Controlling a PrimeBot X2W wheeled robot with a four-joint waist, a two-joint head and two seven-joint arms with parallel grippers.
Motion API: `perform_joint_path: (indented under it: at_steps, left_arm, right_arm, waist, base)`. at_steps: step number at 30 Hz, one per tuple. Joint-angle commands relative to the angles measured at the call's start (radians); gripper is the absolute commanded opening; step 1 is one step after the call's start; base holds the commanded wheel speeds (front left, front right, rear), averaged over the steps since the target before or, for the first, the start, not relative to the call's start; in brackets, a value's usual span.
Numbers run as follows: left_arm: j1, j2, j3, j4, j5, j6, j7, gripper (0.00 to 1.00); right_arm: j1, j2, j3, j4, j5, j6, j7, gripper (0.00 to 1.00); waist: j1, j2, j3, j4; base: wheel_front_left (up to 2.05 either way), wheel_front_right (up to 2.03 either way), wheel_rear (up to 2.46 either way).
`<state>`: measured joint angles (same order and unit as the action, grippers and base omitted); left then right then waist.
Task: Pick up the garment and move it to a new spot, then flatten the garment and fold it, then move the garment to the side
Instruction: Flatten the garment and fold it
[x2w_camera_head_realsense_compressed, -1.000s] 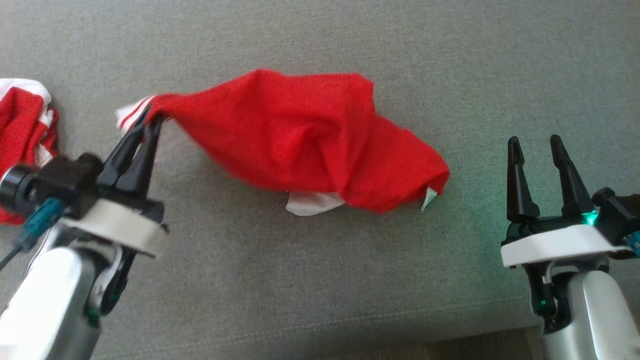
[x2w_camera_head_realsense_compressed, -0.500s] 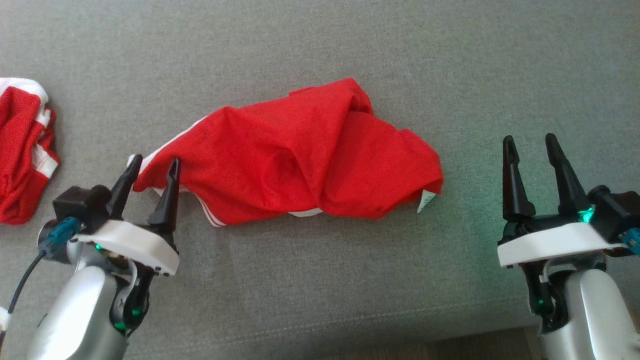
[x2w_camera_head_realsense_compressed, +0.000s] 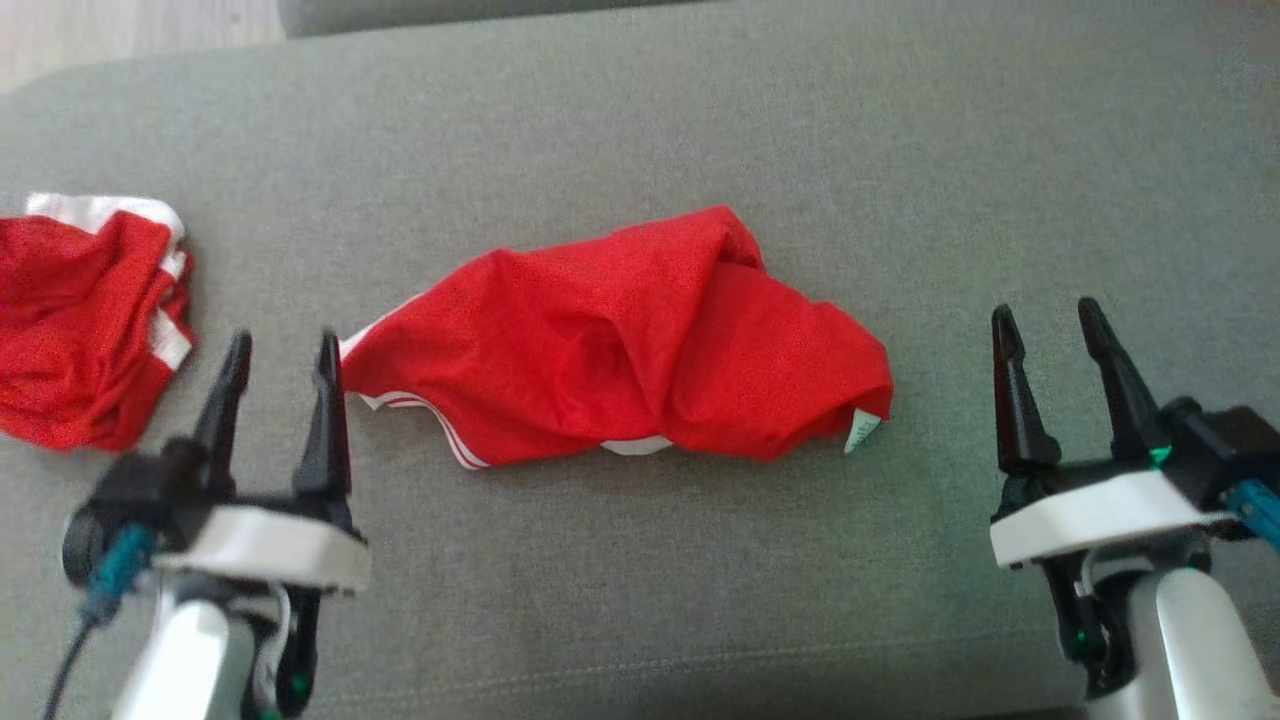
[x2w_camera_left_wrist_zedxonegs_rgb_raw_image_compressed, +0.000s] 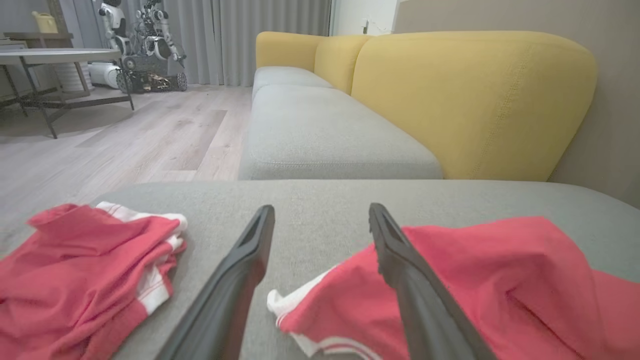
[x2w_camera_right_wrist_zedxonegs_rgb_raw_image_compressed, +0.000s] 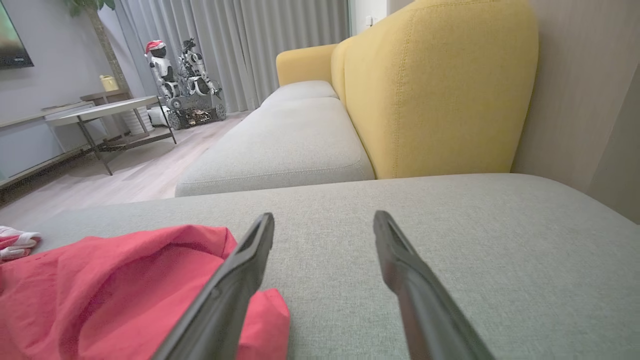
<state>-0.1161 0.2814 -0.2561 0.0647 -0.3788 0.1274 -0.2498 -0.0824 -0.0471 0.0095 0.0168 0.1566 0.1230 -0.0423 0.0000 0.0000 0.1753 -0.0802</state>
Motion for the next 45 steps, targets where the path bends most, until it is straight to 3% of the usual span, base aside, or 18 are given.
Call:
perform_joint_path:
  at_steps: [1,18,21,29,38,39,40,45]
  left_arm:
    - [0.0,0.012,0.043,-0.043,0.011,0.003,-0.012,1.0]
    - [0.026,0.007,0.038,-0.035,0.023,-0.002,-0.012,1.0]
    - [0.018,0.006,0.038,-0.037,0.026,-0.004,-0.012,1.0]
    - [-0.043,-0.012,0.008,-0.032,0.044,-0.026,-0.012,1.0]
    - [-0.091,-0.046,0.009,-0.02,0.064,-0.051,-0.012,1.0]
    - [-0.092,-0.048,0.011,-0.019,0.066,-0.053,-0.012,1.0]
    - [-0.093,-0.05,0.014,-0.018,0.069,-0.055,-0.012,1.0]
    - [-0.095,-0.056,0.031,-0.015,0.081,-0.063,-0.012,1.0]
  right_arm:
    - [-0.002,-0.003,0.022,-0.041,-0.008,0.008,0.006,1.0]
    - [0.019,-0.003,0.023,-0.06,-0.018,0.008,0.029,1.0]
    - [0.009,-0.014,0.089,-0.048,-0.046,0.008,0.051,1.0]
    - [-0.017,-0.119,0.365,0.078,-0.066,0.008,0.147,1.0]
    - [-0.109,-0.131,0.408,0.187,-0.105,0.008,0.123,1.0]
    - [-0.118,-0.129,0.413,0.196,-0.105,0.008,0.122,0.47]
    - [-0.125,-0.129,0.417,0.201,-0.103,0.008,0.121,0.0]
    - [-0.141,-0.147,0.413,0.156,-0.069,0.008,0.139,0.0]
  waist:
    - [0.0,0.0,-0.024,0.009]
    - [0.0,0.0,-0.03,0.024]
    - [0.0,0.0,-0.018,0.025]
    - [0.0,0.0,0.043,0.071]
    - [0.0,0.0,0.108,0.117]
    - [0.0,0.0,0.111,0.118]
    - [0.0,0.0,0.113,0.119]
    - [0.0,0.0,0.11,0.115]
  base:
    - [0.0,0.0,0.0]
    - [0.0,0.0,0.0]
    - [0.0,0.0,0.0]
    - [0.0,0.0,0.0]
    - [0.0,0.0,0.0]
    - [0.0,0.0,0.0]
    - [0.0,0.0,0.0]
    - [0.0,0.0,0.0]
